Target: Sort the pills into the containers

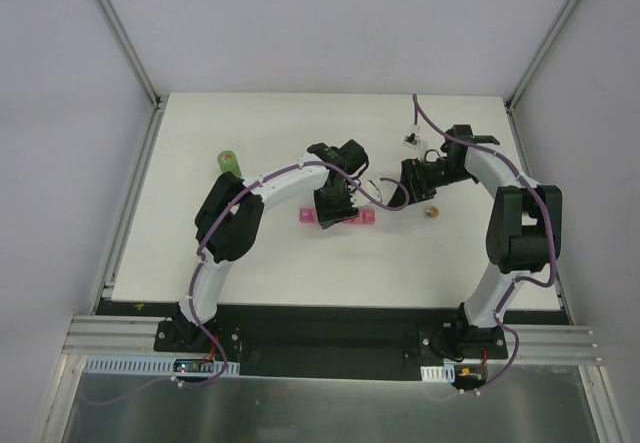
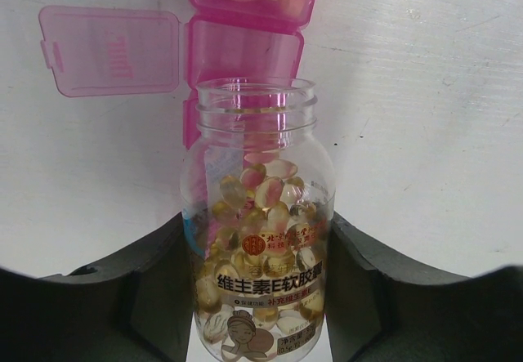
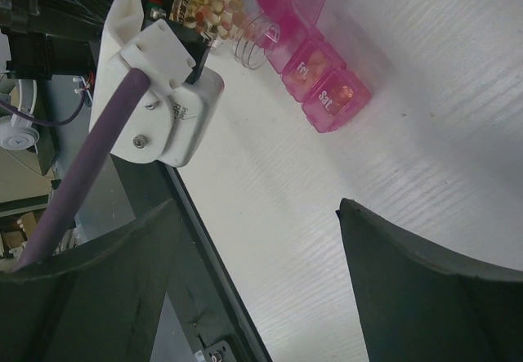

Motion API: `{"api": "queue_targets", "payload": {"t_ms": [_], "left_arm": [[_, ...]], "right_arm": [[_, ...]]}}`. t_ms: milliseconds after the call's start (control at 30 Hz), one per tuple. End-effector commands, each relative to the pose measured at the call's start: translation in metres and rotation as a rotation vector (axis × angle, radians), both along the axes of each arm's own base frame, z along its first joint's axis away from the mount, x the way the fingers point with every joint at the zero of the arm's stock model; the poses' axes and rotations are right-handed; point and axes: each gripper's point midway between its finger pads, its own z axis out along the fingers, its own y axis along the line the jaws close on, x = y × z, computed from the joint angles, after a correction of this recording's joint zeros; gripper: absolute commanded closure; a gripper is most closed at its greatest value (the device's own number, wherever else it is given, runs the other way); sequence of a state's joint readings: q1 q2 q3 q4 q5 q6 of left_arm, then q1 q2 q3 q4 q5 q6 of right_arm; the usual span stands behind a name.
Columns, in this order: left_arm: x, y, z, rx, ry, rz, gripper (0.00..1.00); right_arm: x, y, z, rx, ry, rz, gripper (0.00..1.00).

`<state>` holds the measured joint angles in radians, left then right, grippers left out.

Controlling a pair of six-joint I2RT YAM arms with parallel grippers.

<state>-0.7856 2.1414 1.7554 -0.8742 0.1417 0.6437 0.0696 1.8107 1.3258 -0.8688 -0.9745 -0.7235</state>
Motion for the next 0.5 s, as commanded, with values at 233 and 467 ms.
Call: {"api": "queue_targets", "payload": {"t_ms": [233,467], "left_arm": [[0.002,0.008,0.0001,0.055,-0.009,-0.012,1.0],[0.0017,0.0089,-0.0011,0.061,-0.007,-0.016,1.0]], "right_arm": [[0.0048,0.0041,0.0149,0.045,-0.03,0.015,0.18],[0.0044,0.0044,0.0148,0.047,-0.025,0.016,0.19]]}}
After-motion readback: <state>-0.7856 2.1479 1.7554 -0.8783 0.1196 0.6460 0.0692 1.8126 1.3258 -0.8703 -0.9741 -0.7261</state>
